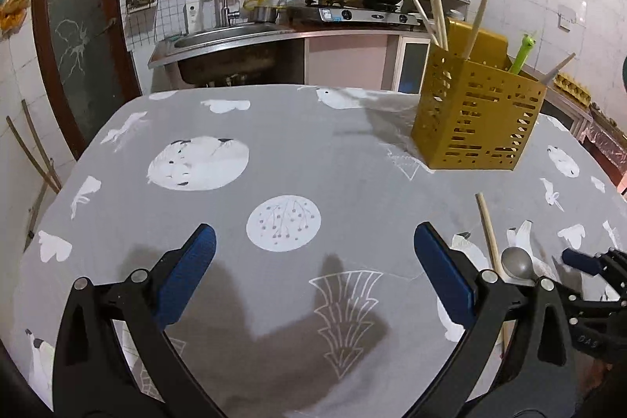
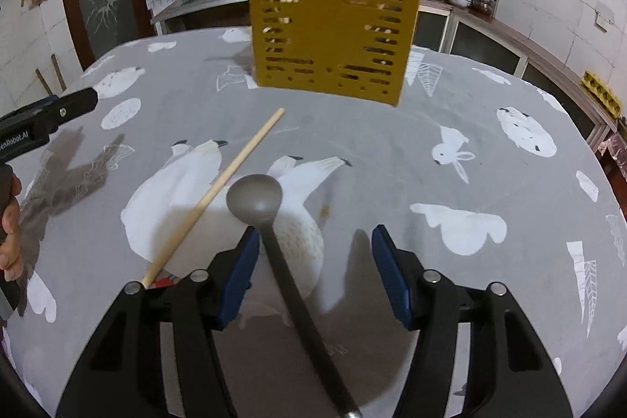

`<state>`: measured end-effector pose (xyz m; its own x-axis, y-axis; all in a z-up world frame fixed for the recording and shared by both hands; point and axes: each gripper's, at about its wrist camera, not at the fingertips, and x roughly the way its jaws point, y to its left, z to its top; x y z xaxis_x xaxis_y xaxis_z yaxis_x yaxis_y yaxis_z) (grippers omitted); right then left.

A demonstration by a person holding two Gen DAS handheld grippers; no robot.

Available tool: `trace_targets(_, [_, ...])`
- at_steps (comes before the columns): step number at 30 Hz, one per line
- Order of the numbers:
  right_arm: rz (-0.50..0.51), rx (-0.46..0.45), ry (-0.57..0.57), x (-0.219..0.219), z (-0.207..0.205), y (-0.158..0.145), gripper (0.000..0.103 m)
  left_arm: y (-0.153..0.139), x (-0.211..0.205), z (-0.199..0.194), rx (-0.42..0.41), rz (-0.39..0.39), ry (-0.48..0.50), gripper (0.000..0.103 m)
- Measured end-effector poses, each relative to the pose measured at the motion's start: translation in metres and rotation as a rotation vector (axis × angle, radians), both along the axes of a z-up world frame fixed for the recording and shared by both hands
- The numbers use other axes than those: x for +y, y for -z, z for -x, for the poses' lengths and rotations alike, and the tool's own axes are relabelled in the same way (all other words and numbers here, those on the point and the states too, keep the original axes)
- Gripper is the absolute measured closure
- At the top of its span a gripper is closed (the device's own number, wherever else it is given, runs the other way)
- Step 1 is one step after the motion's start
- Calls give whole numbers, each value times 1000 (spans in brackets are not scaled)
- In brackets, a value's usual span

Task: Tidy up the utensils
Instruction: 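Move both tools back down toward the grey spoon and chopsticks, then grasp the grey spoon by its handle with the right tool, then close the left tool on a wooden chopstick while the right tool holds the spoon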

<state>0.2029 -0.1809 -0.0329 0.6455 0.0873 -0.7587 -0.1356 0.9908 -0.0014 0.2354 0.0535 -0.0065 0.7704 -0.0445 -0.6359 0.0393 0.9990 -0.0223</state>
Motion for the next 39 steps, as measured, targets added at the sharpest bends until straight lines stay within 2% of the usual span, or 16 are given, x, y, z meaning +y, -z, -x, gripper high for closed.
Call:
trace_targets(1, [7, 10, -10, 4, -2, 2, 59, 1, -1, 0, 1, 2, 0, 5])
trace_targets(3, [21, 5, -16, 9, -3, 4, 62, 2, -3, -1, 6, 4, 8, 5])
trace_targets(6, [2, 17, -23, 8, -9, 3, 76, 1, -8, -3, 10, 9, 21, 5])
trace_targets(8, [-17, 31, -19, 5, -13, 3, 91, 0, -14, -4, 11, 5, 26, 5])
trace_targets(10, [-51, 45, -10, -1, -18, 2, 94, 0, -21, -7, 13, 7, 36, 5])
trace_targets(13, [-60, 37, 7, -9, -21, 0, 95, 1, -32, -12, 33, 18, 52, 5])
trace_targets(20, [-71, 17, 118, -49, -32, 0, 95, 6, -72, -21, 52, 3, 113, 5])
trace_targets(23, [-84, 15, 164, -68, -36, 2, 95, 13, -94, -31, 84, 5, 138, 6])
trace_targets(27, [-102, 16, 187, -80, -41, 5, 95, 28, -117, -47, 159, 8, 167, 17])
trace_targets(32, [-84, 6, 182, -81, -45, 4, 95, 44, -138, -60, 231, 15, 183, 25])
trace_targets(36, [-94, 10, 183, -83, -50, 5, 95, 51, -153, -67, 257, -5, 212, 42])
trace_targets(39, [-94, 27, 180, -83, -54, 7, 95, 51, -162, -71, 260, -44, 222, 50])
